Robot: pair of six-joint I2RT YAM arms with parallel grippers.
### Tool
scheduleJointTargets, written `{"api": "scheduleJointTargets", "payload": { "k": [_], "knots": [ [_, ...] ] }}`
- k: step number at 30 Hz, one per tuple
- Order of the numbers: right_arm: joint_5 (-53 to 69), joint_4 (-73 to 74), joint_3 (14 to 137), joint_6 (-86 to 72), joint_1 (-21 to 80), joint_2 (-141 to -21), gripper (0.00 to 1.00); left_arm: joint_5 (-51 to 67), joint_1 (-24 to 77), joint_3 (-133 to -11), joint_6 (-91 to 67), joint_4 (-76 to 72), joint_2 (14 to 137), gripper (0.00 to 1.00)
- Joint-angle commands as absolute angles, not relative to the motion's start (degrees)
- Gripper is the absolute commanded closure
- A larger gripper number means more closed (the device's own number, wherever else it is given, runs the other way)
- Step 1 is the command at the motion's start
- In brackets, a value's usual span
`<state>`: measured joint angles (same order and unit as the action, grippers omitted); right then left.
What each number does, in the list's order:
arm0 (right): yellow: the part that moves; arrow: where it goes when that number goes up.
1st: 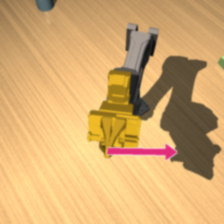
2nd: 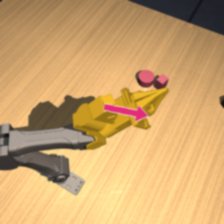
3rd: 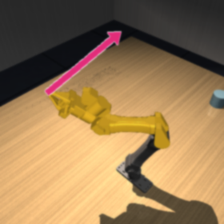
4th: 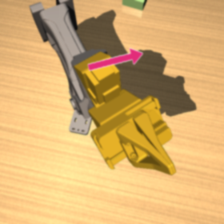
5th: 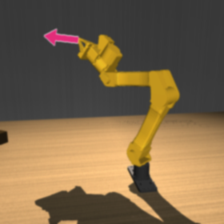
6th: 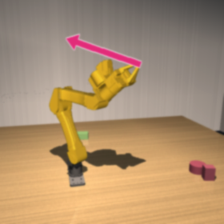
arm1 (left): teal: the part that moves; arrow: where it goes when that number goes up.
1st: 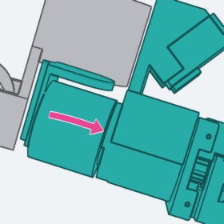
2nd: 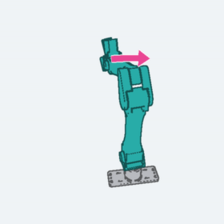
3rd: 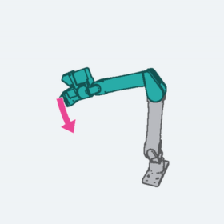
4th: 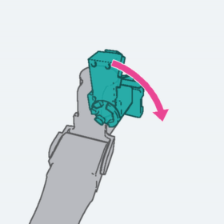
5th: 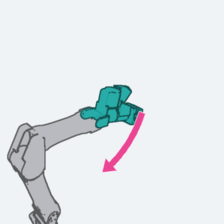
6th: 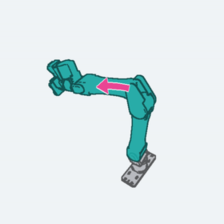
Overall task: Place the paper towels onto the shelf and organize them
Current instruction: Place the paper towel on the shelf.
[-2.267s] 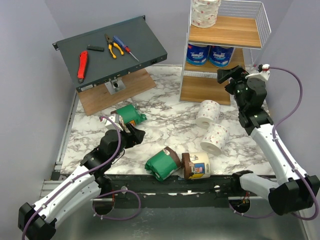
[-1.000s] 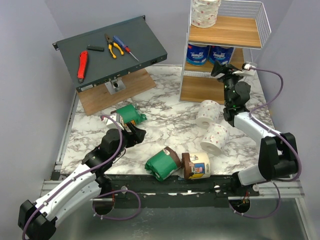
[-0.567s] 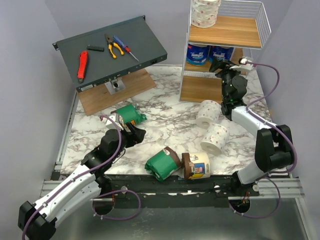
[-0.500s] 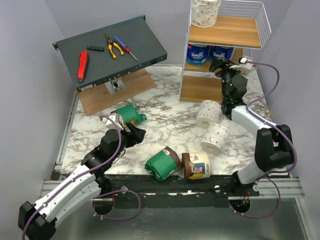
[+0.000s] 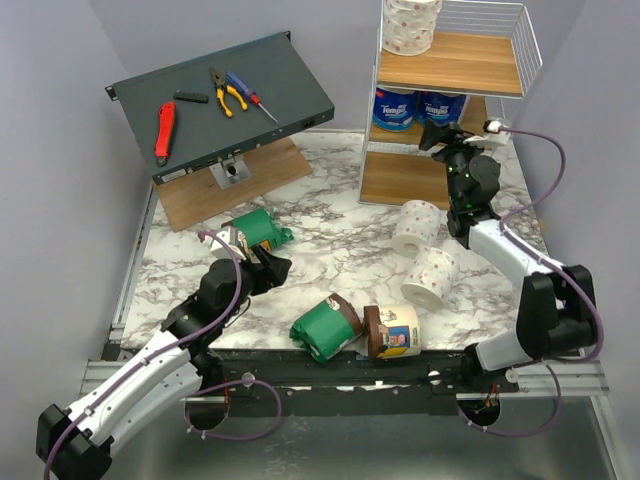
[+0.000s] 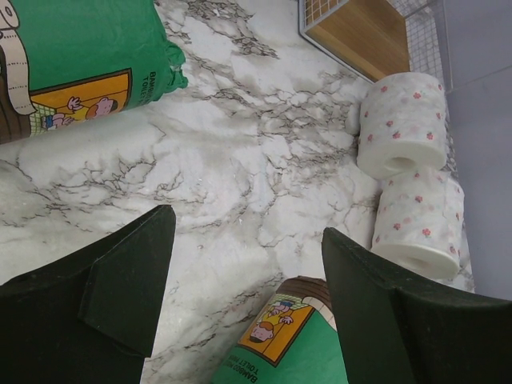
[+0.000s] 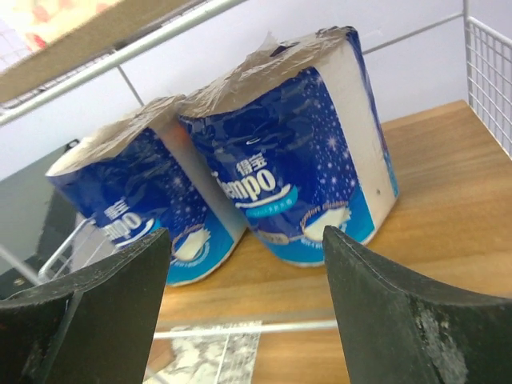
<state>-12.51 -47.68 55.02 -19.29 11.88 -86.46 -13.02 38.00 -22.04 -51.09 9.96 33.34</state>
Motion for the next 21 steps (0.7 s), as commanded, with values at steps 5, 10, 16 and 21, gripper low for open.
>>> {"api": "scheduleJointTargets", "payload": {
  "k": [5,10,16,21],
  "knots": [
    [-7.0,-33.3,48.6,-28.8,12.2,-70.5,0.19,-14.5,38.1,-21.9,-50.9,10.8,30.8,0.24],
    [-4.0,-23.1,47.9,-30.1,14.0,-63.5,0.14,-15.9,38.2,-23.3,-50.0,13.4,31.0,0.23],
    [-2.0,-8.1,50.4,-33.0,15.4,-59.3,0.12,-18.7,38.1,-25.8,-49.7,18.4,30.3,0.19],
    [3.7,-2.6,49.9,-32.8,16.6,-57.1,0.07,-21.9,38.1,-25.9,-51.6,21.5,25.9,0.18]
  ]
}}
